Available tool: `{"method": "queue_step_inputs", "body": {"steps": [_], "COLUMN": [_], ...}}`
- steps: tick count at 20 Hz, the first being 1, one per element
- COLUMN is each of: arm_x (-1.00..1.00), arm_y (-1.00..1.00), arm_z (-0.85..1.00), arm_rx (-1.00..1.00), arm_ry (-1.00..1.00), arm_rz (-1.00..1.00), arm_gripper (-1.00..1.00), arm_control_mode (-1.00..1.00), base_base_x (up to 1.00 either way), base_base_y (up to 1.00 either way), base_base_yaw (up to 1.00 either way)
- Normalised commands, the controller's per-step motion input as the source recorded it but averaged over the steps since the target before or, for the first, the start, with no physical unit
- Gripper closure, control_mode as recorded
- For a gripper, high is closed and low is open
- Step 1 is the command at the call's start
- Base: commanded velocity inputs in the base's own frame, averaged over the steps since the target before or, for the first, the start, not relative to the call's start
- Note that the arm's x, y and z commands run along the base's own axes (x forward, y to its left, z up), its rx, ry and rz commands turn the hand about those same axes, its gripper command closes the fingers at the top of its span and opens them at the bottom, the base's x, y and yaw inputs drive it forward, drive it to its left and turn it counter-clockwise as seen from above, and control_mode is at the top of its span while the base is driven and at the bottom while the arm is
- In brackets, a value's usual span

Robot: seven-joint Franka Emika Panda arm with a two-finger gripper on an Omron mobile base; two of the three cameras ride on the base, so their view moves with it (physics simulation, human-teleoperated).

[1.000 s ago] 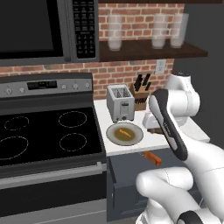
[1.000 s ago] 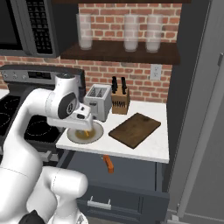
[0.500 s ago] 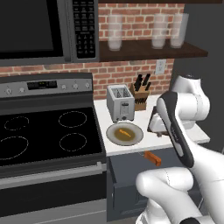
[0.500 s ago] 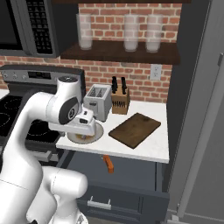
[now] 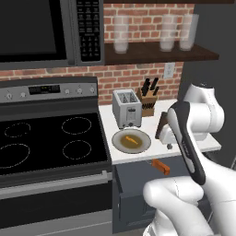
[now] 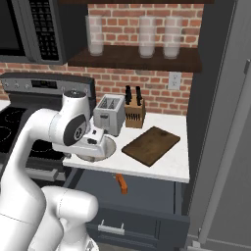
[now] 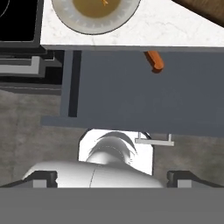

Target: Pick up the knife from the drawer and place it on the cutting board. Then place the meat from the plate to the cutting board.

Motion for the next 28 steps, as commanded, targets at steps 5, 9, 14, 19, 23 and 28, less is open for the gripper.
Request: {"method": "queue_step_inputs", "body": {"steps": [5, 9, 14, 19, 23, 28], "arm_x": [-0.14, -0.14, 0.0, 0.0, 0.0, 0.0], "arm_y": [0.0, 0.0, 0.0, 0.0, 0.0, 0.0], "arm_z": [-0.05, 0.0, 0.0, 0.0, 0.0, 0.0], "arm_rx": [0.0, 0.0, 0.0, 0.0, 0.0, 0.0], "arm_ry": [0.0, 0.0, 0.0, 0.0, 0.0, 0.0], "arm_rz": [0.0, 0.0, 0.0, 0.0, 0.0, 0.0], "arm_gripper": [-1.0, -1.0, -1.0, -1.0, -1.0, -1.0], "arm_control_mode": [-1.0, 1.0, 1.0, 1.0, 1.0, 1.0], "base_base_x": [0.0, -0.08, -0.2, 0.0, 0.0, 0.06], "base_base_y": [0.0, 0.05, 0.53, 0.72, 0.51, 0.42], "base_base_yaw": [0.0, 0.0, 0.0, 0.0, 0.0, 0.0]}}
